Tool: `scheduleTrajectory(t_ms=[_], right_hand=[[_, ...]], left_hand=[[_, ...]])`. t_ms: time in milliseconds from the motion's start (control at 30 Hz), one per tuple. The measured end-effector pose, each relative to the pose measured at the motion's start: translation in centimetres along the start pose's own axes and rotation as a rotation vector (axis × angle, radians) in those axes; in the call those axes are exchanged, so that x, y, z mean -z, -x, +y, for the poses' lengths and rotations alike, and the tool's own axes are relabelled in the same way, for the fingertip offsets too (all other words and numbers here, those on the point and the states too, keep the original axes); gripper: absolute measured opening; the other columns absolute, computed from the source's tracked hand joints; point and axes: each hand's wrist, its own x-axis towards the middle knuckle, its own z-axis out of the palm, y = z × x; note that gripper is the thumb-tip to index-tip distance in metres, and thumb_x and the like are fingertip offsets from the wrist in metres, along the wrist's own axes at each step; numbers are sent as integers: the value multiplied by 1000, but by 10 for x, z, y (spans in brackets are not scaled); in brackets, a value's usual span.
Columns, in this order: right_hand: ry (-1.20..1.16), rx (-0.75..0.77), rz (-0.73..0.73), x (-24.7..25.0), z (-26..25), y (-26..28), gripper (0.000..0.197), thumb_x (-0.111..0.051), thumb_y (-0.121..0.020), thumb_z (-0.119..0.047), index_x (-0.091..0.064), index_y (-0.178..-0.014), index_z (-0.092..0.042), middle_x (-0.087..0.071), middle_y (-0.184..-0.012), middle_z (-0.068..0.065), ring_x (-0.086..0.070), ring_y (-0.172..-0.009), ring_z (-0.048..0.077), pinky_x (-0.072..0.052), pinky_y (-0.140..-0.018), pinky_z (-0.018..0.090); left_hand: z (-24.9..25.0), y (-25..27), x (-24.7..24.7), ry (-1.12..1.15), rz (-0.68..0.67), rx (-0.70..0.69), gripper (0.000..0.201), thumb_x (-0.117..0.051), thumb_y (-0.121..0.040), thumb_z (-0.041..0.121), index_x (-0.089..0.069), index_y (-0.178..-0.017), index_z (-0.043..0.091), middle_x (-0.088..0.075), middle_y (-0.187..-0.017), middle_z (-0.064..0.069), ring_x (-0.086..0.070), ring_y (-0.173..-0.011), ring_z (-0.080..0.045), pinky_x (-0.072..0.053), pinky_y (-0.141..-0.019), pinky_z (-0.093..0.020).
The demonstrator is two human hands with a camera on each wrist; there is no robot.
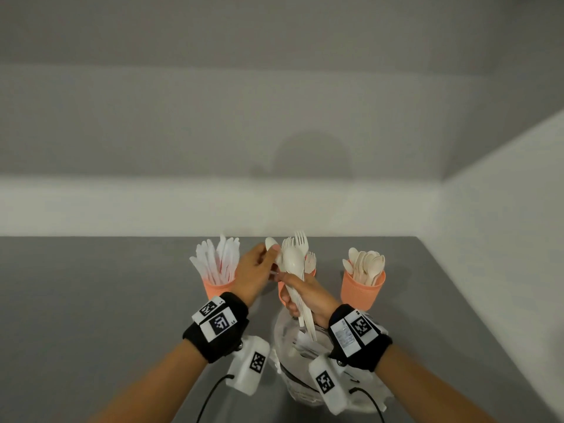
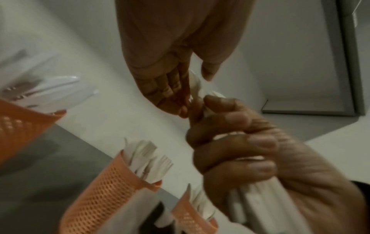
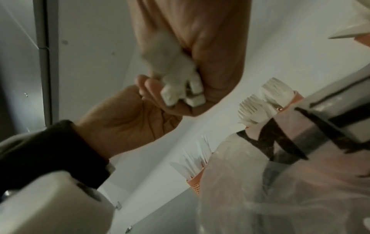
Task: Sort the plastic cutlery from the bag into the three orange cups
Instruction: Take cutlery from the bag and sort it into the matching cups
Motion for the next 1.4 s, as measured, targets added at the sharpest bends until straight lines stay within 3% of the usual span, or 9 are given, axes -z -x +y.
scheduleTrajectory(t_ms=[233, 333, 433, 600, 767, 900, 1133, 1267, 1400], right_hand=[[-34, -17, -62, 9, 4, 6, 23, -47, -96, -28, -61, -106, -12, -50, -54, 1, -48, -41, 11, -43, -43, 21], [-19, -20, -33, 10, 9, 6, 21, -48, -96, -26, -60, -109, -14, -42, -52, -1, -42, -37, 9, -40, -42, 20], [56, 1, -10, 9, 10, 5, 22, -46, -96, -25, -58, -112, -16, -36, -56, 0, -38, -35, 7, -36, -39, 19], [34, -28, -55, 10, 9, 8, 23, -48, -96, -28, -58, -113, -16, -38, -52, -3, -37, -35, 7, -35, -38, 18], [-54, -48, -75, 13, 7, 9, 43, -45, -93, -46, -57, -117, -13, -41, -53, -5, -38, -36, 6, -35, -38, 18], [-86, -33, -45, 13, 3, 11, 46, -40, -93, -52, -55, -114, -14, -44, -57, -4, -38, -36, 5, -34, -37, 17], [-48, 54, 100, 9, 4, 10, 39, -44, -94, -47, -49, -103, -10, -47, -55, -1, -37, -35, 7, -31, -34, 16], [109, 132, 189, 4, 5, 9, 35, -42, -97, -39, -51, -88, -7, -47, -57, 4, -38, -33, 8, -31, -34, 18], [138, 161, 205, 2, 7, 8, 35, -42, -97, -40, -52, -81, -11, -52, -56, 5, -41, -32, 9, -33, -36, 19]], left_hand=[[10, -1, 3, 88, -193, 202, 25, -35, -95, 17, -59, -90, 10, -62, -89, -8, -59, -77, -17, -47, -78, -34], [11, -1, -2, 46, -122, 213, 14, -38, -93, 11, -48, -102, 9, -54, -87, -8, -55, -68, -17, -44, -66, -29], [12, -4, -4, 53, -35, 128, 20, -39, -94, 9, -47, -112, 12, -53, -88, -3, -54, -74, -14, -46, -67, -29], [17, -8, 1, -113, -201, 109, 17, -48, -95, 21, -54, -82, 13, -58, -78, -2, -55, -66, -14, -46, -61, -23], [22, -8, 6, -24, -244, 134, 18, -45, -97, 21, -52, -81, 15, -57, -76, 3, -56, -70, -6, -48, -58, -12], [28, -6, 3, 145, -181, 164, 22, -39, -97, 14, -53, -81, 17, -59, -81, 2, -55, -75, -9, -44, -68, -23], [29, 1, -11, 135, -29, 150, 25, -34, -100, 28, -52, -101, 11, -58, -93, -3, -54, -76, -9, -41, -65, -23], [26, 12, -23, 20, -12, 42, 21, -45, -96, 28, -53, -83, 14, -54, -73, 2, -59, -57, -3, -42, -46, -8], [20, 11, -31, -66, -2, 53, 24, -38, -98, 17, -53, -78, 17, -55, -69, -2, -51, -59, -10, -41, -52, -17]])
